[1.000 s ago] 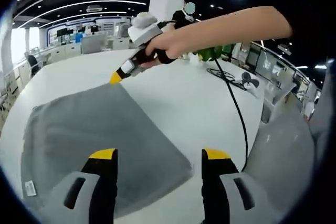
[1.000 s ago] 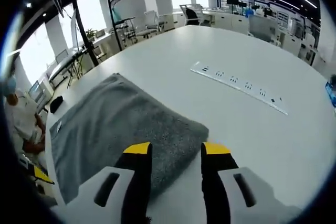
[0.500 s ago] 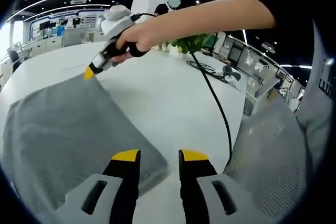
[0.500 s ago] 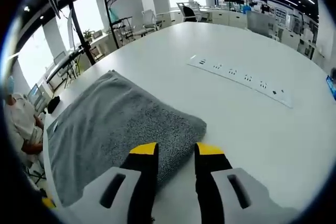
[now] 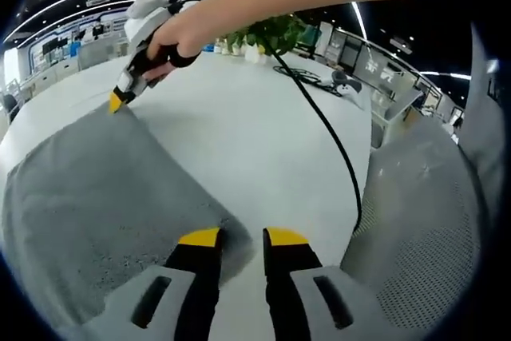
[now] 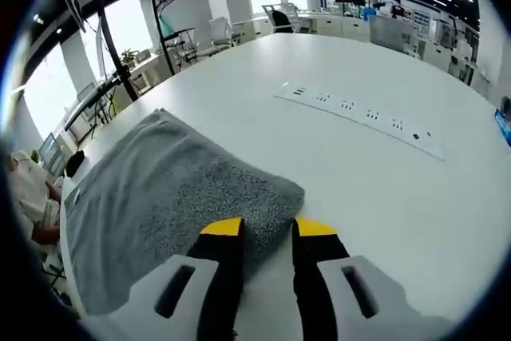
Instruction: Fold the towel on the table until its edges align and the towel forms a compact rectangular stack.
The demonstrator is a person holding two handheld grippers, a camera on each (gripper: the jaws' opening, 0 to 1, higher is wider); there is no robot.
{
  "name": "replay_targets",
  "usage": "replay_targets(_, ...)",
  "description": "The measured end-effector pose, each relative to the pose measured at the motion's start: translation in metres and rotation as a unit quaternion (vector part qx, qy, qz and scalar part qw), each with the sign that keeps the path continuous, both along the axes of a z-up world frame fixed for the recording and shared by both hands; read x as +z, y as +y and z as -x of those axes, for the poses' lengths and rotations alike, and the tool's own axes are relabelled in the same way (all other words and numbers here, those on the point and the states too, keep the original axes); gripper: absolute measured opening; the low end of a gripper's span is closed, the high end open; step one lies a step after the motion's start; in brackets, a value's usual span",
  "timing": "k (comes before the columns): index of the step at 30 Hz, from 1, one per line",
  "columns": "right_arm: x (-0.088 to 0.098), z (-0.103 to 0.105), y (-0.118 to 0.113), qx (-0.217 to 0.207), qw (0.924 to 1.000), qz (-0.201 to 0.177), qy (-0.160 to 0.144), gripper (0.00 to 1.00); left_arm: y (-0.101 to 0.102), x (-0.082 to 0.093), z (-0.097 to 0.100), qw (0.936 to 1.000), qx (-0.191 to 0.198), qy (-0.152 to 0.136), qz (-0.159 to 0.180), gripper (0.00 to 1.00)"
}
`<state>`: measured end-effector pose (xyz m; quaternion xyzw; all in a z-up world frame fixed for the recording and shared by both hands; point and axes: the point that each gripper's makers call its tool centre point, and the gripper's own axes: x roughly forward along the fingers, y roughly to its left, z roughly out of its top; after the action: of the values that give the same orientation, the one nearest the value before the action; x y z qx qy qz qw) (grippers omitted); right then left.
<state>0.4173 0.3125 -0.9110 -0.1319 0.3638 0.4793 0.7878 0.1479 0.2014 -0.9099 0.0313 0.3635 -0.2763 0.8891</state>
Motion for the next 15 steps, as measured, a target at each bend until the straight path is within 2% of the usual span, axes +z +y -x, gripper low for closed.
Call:
replay_targets(6, -0.002, 0.0, 0.001, -0.004, 0.9999, -0.01, 0.01, 0.12, 0.001, -0.011, -0.001, 0.9997, -0.013, 0.007, -0.02, 0.18)
replay_targets(9, -0.004, 0.0, 0.0, 0.002, 1.0, -0.006, 0.002, 0.1, 0.005, -0.013, -0.004, 0.9966, -0.04, -0.01, -0.071, 0.14)
replay_targets(10, -0.004, 0.001, 0.001, 0.004, 1.0, -0.007, 0.0, 0.08, 0.002, -0.015, -0.002, 0.9941, -0.061, -0.012, -0.089, 0.14)
replay_targets(12, -0.005, 0.001, 0.002, 0.003, 0.9999, -0.01, 0.004, 0.06, -0.001, -0.015, -0.003, 0.9921, -0.073, -0.017, -0.101, 0.14)
replay_targets(15, -0.005, -0.001, 0.001, 0.008, 0.9999, -0.005, -0.007, 0.04, -0.002, -0.016, -0.003, 0.9907, -0.082, -0.02, -0.107, 0.13)
